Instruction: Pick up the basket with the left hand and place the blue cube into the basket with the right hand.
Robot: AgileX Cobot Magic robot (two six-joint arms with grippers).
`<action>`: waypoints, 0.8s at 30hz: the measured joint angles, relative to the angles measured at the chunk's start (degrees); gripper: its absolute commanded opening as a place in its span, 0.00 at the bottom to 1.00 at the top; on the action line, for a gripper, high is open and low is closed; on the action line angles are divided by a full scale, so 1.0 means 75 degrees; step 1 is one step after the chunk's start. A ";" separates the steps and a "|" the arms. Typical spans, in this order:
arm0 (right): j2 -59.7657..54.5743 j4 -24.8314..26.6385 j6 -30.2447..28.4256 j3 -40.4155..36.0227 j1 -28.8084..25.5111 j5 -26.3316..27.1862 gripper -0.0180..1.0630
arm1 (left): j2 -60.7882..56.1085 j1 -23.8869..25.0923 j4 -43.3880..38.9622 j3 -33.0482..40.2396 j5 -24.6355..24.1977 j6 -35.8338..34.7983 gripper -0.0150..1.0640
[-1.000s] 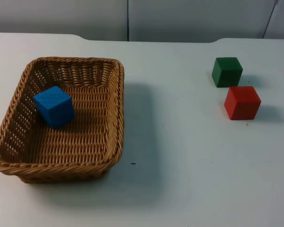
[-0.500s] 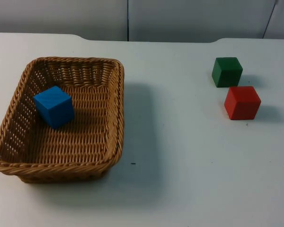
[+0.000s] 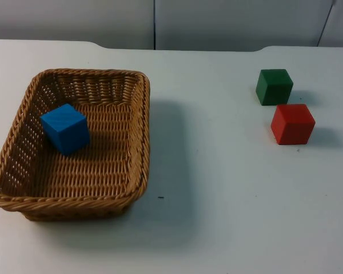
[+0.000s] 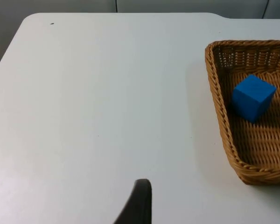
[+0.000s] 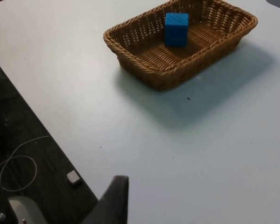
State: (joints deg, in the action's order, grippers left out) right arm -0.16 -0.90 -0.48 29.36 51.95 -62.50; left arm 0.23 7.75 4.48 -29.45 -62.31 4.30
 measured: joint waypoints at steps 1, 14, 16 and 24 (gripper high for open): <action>0.0000 0.0000 0.0000 0.0000 0.0000 0.0000 0.99 | 0.0000 0.0000 0.0000 0.0000 0.0000 0.0000 0.77; 0.0000 0.0000 0.0000 0.0000 -0.1004 0.0000 0.98 | 0.0000 0.0000 0.0000 0.0000 0.0000 0.0000 0.77; 0.0000 0.0000 0.0000 0.0000 -0.1230 0.0000 0.98 | 0.0000 0.0000 0.0000 0.0000 0.0000 0.0000 0.77; 0.0000 0.0000 0.0000 0.0000 -0.3338 0.0000 0.98 | 0.0000 0.0000 0.0000 0.0000 0.0000 0.0000 0.77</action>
State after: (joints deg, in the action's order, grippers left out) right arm -0.16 -0.90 -0.48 29.36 26.91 -62.50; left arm 0.23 7.75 4.48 -29.45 -62.31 4.30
